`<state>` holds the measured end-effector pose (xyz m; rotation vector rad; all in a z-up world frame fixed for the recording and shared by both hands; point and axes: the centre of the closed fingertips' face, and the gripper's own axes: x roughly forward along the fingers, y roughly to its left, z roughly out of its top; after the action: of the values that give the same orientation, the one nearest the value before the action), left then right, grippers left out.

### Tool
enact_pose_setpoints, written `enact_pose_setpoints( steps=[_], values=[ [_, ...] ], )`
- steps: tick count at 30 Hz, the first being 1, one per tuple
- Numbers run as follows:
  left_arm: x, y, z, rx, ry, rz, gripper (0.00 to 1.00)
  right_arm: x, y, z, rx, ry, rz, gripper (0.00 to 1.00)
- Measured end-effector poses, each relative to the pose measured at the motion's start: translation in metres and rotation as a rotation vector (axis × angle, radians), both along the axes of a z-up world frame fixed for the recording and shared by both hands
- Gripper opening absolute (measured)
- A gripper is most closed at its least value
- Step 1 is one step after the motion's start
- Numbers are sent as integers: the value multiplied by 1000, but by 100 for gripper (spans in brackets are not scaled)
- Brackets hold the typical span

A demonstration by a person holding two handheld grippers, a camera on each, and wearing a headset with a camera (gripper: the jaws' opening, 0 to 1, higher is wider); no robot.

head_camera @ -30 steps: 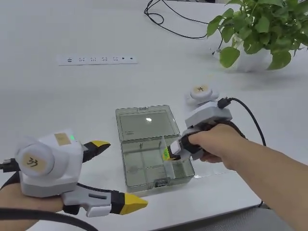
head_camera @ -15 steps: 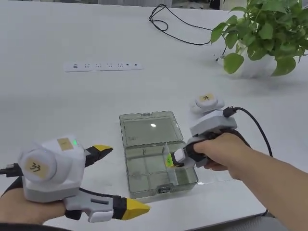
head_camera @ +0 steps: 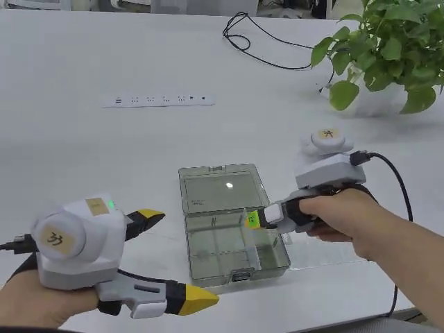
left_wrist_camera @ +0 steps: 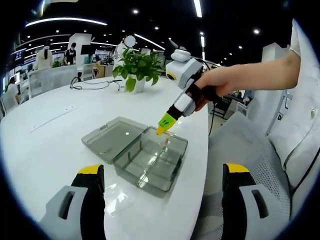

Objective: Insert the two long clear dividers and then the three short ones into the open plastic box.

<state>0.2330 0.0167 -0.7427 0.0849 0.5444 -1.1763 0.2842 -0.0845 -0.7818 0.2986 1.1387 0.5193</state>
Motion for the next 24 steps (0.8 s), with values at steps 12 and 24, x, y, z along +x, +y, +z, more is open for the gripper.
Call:
enact_pose_setpoints(
  steps=[12, 24],
  values=[
    [4, 9, 9, 0, 1, 98, 100, -1, -5, 36, 72, -165, 111, 31],
    [4, 18, 11, 25, 17, 209, 98, -9, -18, 66, 70, -363, 274, 47]
  ],
)
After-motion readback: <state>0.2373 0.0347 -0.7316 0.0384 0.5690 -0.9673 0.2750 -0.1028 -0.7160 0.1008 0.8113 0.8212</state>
